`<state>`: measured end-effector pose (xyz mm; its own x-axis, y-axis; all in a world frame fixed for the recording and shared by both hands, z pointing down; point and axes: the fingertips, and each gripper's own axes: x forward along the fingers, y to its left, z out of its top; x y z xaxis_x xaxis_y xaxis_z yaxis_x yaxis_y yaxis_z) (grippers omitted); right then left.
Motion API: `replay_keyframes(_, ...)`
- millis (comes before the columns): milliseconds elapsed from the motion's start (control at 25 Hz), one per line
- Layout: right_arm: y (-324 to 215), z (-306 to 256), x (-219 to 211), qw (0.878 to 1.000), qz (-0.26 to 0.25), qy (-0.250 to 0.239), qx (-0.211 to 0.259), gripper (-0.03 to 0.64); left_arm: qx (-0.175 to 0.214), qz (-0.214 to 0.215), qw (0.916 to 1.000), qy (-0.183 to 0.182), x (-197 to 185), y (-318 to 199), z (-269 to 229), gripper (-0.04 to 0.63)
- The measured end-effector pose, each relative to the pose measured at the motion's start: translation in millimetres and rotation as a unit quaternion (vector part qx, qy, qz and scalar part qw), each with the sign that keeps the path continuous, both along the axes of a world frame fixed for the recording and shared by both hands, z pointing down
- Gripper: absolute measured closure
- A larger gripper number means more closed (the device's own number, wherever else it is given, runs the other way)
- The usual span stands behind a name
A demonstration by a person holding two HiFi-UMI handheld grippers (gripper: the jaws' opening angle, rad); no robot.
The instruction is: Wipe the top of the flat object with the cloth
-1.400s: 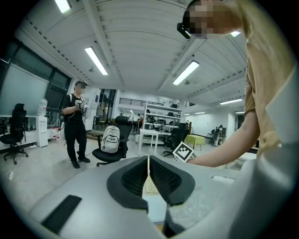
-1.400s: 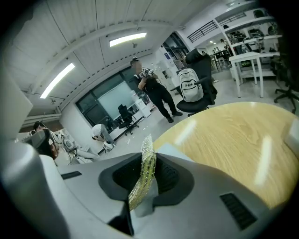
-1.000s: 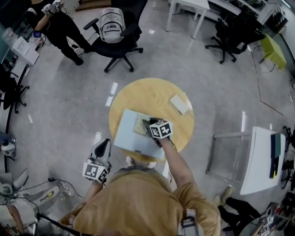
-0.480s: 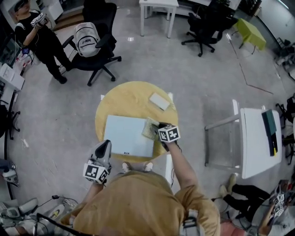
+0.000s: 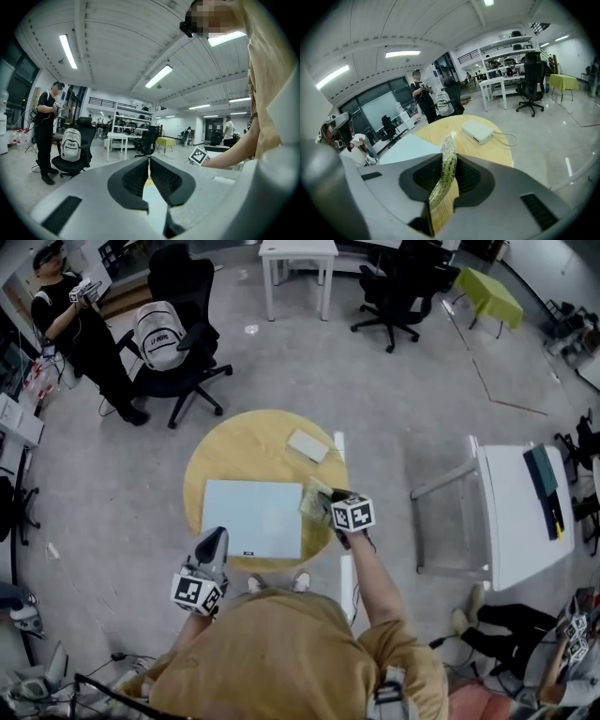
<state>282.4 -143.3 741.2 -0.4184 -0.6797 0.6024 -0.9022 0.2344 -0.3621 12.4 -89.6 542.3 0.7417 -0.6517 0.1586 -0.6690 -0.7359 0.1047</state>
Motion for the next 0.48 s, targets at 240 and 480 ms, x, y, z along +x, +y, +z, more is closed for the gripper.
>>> replay_keyframes(240, 16.6, -7.4, 29.2, 0.999, 0.037, 0.026, 0.008, 0.554, 0.008, 0.006, 0.9999, 0.004, 1.3, 0.6, -4.1, 0.58)
replay_keyframes(480, 22.2, -79.7, 11.0, 0.993, 0.044, 0.022, 0.105, 0.554, 0.012, 0.004, 0.9999, 0.005, -5.9, -1.1, -3.2, 0.58)
